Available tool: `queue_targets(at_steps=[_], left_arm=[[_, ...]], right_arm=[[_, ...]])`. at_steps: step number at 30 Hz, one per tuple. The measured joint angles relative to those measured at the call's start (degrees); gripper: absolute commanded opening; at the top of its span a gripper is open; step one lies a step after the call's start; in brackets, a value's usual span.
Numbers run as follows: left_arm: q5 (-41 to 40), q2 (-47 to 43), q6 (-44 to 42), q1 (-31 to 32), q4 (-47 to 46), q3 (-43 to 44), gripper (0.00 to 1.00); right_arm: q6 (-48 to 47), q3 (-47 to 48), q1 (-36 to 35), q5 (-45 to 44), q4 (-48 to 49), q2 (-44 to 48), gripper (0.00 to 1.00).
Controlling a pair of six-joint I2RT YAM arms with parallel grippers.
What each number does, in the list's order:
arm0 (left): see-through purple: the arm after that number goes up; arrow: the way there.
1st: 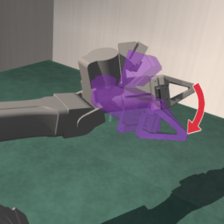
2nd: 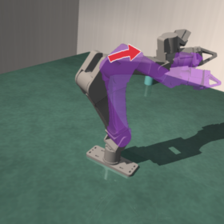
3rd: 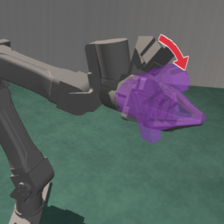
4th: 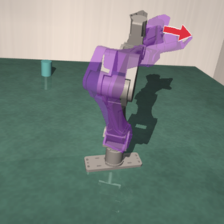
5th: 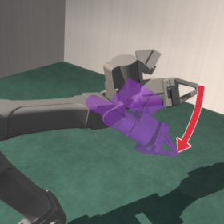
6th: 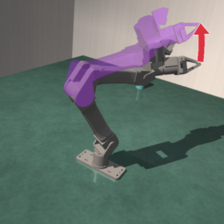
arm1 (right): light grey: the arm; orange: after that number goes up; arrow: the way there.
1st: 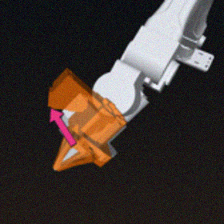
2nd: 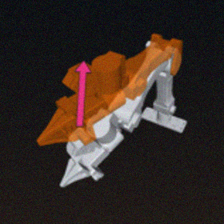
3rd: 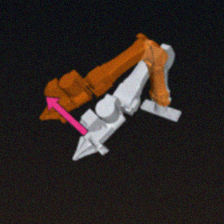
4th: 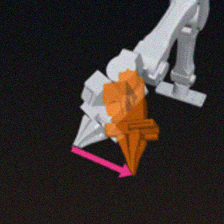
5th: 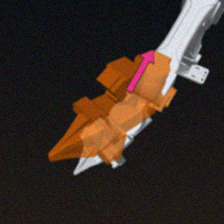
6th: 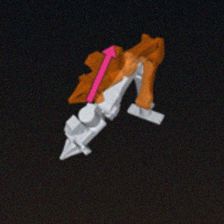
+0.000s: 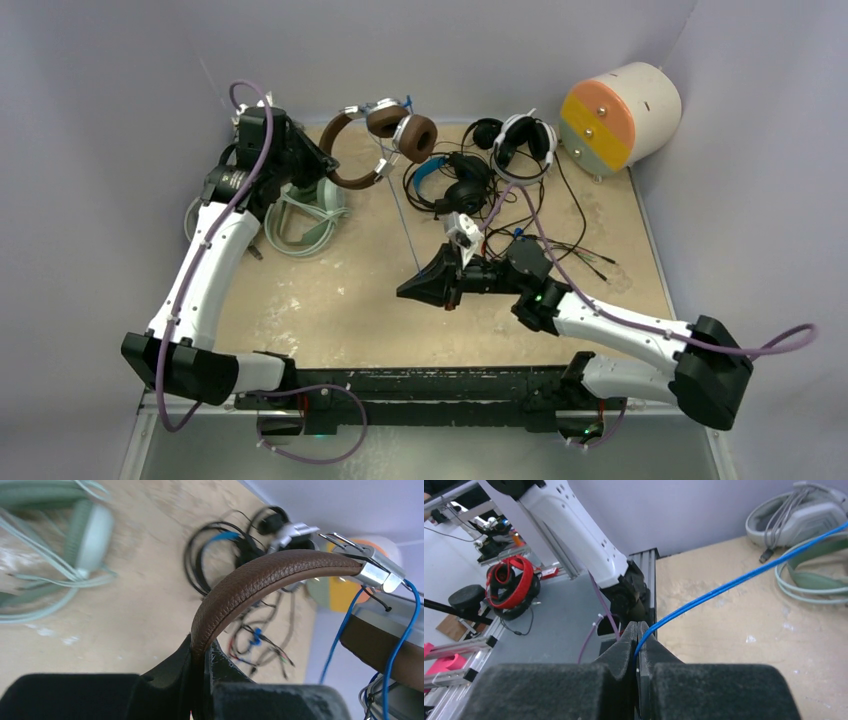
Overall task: Wrap the headphones
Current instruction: Wrap the headphones cable around the headphones.
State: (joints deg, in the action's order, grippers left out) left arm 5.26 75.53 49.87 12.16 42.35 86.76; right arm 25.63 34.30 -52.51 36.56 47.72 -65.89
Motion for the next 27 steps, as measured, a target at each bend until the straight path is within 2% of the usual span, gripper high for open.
queue_targets(at_steps=[5, 11, 14, 17, 21, 27], left_arm=[[-10.01, -0.59, -4.17, -0.04, -2.01, -4.13, 0.0], [-14.99, -5.92, -14.34, -0.02, -11.06, -13.7, 0.0], [-17.16, -8.92, -19.93, 0.72, -14.8, -18.05, 0.0], [-21.75, -10.51, -27.32, 4.5, -17.97, -20.5, 0.0], [-28.17, -11.41, -39.01, 12.94, -22.03, -23.96, 0.0], [-30.34, -11.41, -51.28, 17.81, -22.21, -29.0, 0.0]], right_arm=[[-0.72, 5.6, -0.24, -0.02, -9.11, 3.3, 0.0], [-2.6, 13.75, -0.48, -0.07, -22.82, 1.7, 0.0], [-5.68, 21.75, -0.48, -2.27, -33.92, -0.96, 0.0], [-9.16, 30.62, -0.48, -6.45, -45.13, -3.63, 0.0], [-14.43, 39.85, -0.48, -12.9, -57.53, -6.64, 0.0], [-19.04, 43.23, -0.39, -22.93, -67.3, -8.09, 0.0]])
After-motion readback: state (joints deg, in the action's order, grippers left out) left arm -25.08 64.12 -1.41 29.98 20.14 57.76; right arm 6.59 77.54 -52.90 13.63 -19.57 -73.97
